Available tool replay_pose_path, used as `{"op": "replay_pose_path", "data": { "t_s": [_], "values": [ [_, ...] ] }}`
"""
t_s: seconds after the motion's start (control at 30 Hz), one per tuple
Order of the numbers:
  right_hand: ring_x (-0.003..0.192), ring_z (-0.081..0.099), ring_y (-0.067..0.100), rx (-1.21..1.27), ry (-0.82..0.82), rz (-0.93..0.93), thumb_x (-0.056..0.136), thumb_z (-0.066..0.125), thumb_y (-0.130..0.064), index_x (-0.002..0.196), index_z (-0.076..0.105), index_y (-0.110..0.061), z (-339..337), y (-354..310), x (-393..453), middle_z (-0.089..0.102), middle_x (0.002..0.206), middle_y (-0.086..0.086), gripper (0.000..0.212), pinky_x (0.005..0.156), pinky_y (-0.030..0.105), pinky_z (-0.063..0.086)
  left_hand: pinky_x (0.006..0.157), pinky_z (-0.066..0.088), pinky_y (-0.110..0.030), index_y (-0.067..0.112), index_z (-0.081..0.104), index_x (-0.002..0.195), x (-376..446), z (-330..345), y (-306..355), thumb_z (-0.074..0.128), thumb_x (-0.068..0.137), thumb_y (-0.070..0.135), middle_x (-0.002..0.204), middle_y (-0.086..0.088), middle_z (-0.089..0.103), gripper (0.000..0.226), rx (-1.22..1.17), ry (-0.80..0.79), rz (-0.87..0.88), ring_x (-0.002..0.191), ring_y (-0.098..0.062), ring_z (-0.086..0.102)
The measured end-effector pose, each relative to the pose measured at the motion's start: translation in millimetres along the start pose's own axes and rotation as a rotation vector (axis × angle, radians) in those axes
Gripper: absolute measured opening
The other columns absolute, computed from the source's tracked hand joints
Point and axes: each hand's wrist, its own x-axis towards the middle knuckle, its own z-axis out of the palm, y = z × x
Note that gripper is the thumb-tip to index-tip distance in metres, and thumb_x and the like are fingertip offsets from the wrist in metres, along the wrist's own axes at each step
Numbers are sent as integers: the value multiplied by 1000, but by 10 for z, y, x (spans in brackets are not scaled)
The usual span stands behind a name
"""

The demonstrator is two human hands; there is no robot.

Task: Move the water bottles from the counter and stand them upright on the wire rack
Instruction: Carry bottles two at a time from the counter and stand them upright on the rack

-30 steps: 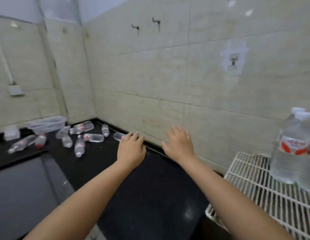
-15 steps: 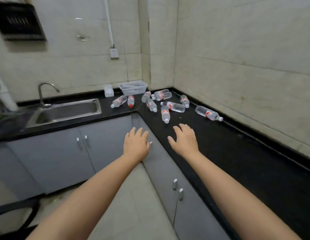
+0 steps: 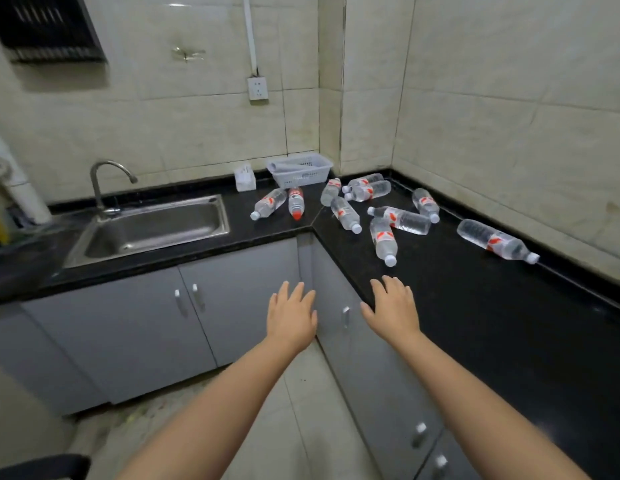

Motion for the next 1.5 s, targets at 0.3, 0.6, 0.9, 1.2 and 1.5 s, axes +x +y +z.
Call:
{"op": "replay_pose_path", "data": {
  "t_s": [0.3, 0.6, 0.9, 1.2, 1.5],
  "values": [
    [128, 39, 29, -12, -24, 120, 90, 51, -35, 131, 41, -8, 241, 315, 1729, 44, 134, 15, 49, 111, 43, 28, 118, 9, -41, 16, 21, 146, 1850, -54, -19, 32, 99, 27, 157, -5, 13, 49, 2, 12, 30, 145, -29, 3],
    [121, 45, 31, 38, -34, 332, 88, 54, -30, 127, 45, -2, 767, 756, 2702, 50, 129, 16, 49, 104, 43, 37, 117, 13, -42, 17, 23, 146, 3294, 280, -45, 30, 99, 30, 156, -5, 17, 48, 12, -84, 202, 145, -29, 8],
    [117, 49, 26, 47, -94, 653, 83, 57, -46, 128, 42, -12, 1128, 785, 3639, 50, 127, 8, 58, 99, 36, 39, 108, 31, -41, 14, 38, 138, 4907, 550, -15, 38, 94, 30, 147, -8, 37, 47, -8, -51, 568, 138, -32, 27],
    [119, 42, 31, 77, -180, 809, 86, 60, -26, 136, 30, -14, 1199, 822, 3857, 42, 132, 12, 60, 101, 39, 37, 110, 36, -46, 6, 51, 130, 5590, 947, 424, 31, 87, 32, 134, -15, 55, 55, -80, -140, 846, 127, -34, 48],
    [129, 30, 27, -111, -419, 643, 83, 58, -12, 144, 20, -18, 754, 1658, 3414, 29, 140, 9, 72, 110, 43, 23, 92, 48, -52, -8, 64, 107, 5841, 1012, 1161, 75, 71, 5, 106, -26, 68, 41, -108, -92, 997, 102, -44, 62]
  ]
}}
